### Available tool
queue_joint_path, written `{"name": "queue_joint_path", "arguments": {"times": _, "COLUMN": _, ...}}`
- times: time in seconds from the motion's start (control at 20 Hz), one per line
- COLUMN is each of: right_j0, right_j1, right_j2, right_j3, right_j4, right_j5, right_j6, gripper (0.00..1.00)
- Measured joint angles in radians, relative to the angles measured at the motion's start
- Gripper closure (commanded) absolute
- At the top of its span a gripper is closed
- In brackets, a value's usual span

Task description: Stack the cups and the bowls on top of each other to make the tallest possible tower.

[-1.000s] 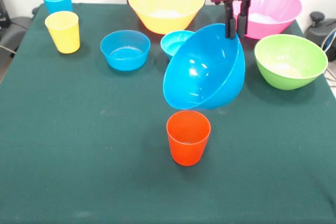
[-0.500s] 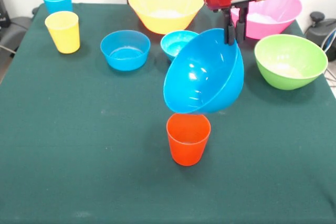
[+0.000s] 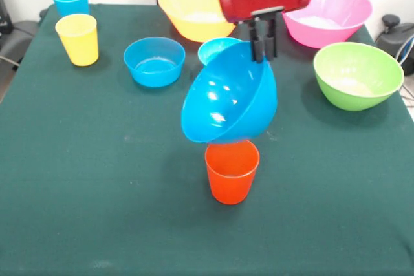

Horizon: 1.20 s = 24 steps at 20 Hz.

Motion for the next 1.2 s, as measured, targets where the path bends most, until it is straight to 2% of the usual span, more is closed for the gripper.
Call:
{"name": "queue_joint_path", "arguments": {"times": 0.35, "right_j0": -0.018, "right_j1": 0.012, "right_j2": 0.0, "right_j3": -0.002, "right_j4": 0.0, "right_j5": 0.0, "right_j6": 0.0, "gripper": 1.0}}
{"name": "queue_joint_path", "arguments": {"times": 1.2, "right_j0": -0.005, "right_j1": 0.02, "right_j2": -0.001, "right_j3": -0.002, "right_j4": -0.003, "right_j5": 0.0, "right_j6": 0.0, "gripper": 1.0}}
